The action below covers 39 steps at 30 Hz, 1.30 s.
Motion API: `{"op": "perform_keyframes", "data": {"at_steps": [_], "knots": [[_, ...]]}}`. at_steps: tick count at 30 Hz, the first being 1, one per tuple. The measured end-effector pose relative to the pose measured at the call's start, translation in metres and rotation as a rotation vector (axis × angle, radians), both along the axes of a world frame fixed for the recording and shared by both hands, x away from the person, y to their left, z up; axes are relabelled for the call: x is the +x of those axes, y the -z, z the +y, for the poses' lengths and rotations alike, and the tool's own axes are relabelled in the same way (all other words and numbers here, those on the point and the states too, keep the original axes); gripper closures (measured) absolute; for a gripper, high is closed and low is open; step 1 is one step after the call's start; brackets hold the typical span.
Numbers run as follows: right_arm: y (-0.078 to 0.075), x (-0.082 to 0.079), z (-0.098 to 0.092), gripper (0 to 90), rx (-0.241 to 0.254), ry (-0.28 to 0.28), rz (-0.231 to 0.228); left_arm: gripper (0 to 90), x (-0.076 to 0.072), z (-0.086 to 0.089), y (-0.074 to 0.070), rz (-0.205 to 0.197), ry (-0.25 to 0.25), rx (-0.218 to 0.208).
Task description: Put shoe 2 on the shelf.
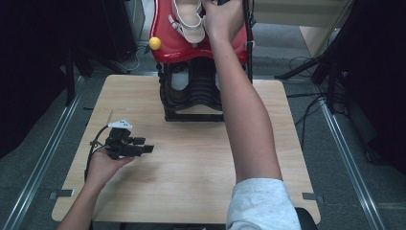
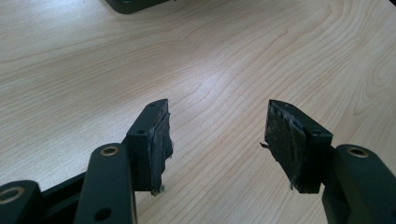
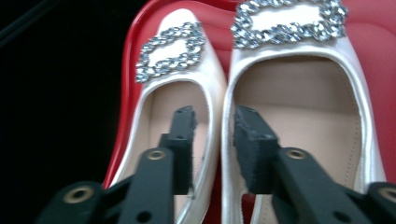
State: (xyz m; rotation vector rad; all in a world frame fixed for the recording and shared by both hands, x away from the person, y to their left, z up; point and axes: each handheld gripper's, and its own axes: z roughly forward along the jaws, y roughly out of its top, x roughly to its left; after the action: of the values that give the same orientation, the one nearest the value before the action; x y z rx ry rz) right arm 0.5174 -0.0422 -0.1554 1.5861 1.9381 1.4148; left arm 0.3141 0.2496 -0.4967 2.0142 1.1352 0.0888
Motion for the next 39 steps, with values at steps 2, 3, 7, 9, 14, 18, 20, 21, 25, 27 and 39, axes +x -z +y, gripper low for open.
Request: {"op": "perform_keyframes", "data": {"at_steps": [2, 3, 7, 9, 14, 18, 20, 21, 25, 27, 39], "knots": [[-0.002, -0.002, -0.002, 64.8, -0.012, -0.012, -0.013, 40.5, 0.001, -0.002, 0.000, -0.002, 0.006, 0.003], [-0.003, -0.004, -0.003, 64.1, -0.016, -0.021, -0.020, 40.5, 0.001, -0.003, 0.000, -0.002, 0.007, 0.002], [-0.008, -0.009, -0.012, 60.4, -0.013, -0.030, -0.042, 40.5, 0.004, -0.005, -0.001, -0.002, 0.025, 0.010], [-0.010, -0.010, -0.017, 58.8, -0.011, -0.028, -0.048, 40.5, 0.005, -0.007, -0.001, -0.003, 0.029, 0.009], [-0.011, -0.014, -0.031, 55.1, -0.020, -0.043, -0.072, 40.4, 0.010, -0.012, -0.001, 0.003, 0.048, 0.016], [-0.009, -0.016, -0.039, 51.0, -0.035, -0.068, -0.088, 40.4, 0.013, -0.016, -0.001, 0.003, 0.059, 0.023], [-0.008, -0.016, -0.042, 48.2, -0.030, -0.075, -0.089, 40.4, 0.014, -0.018, -0.001, 0.002, 0.062, 0.024], [-0.007, -0.016, -0.044, 47.3, -0.029, -0.077, -0.090, 40.4, 0.015, -0.018, -0.001, 0.003, 0.064, 0.026], [-0.005, -0.018, -0.050, 44.7, -0.036, -0.078, -0.099, 40.4, 0.017, -0.022, -0.001, 0.006, 0.075, 0.031], [-0.004, -0.019, -0.054, 43.4, -0.027, -0.076, -0.096, 40.3, 0.018, -0.023, -0.001, 0.006, 0.080, 0.034], [0.005, -0.023, -0.089, 40.1, -0.014, -0.072, -0.101, 39.9, 0.021, -0.026, 0.000, 0.002, 0.085, 0.031]]}}
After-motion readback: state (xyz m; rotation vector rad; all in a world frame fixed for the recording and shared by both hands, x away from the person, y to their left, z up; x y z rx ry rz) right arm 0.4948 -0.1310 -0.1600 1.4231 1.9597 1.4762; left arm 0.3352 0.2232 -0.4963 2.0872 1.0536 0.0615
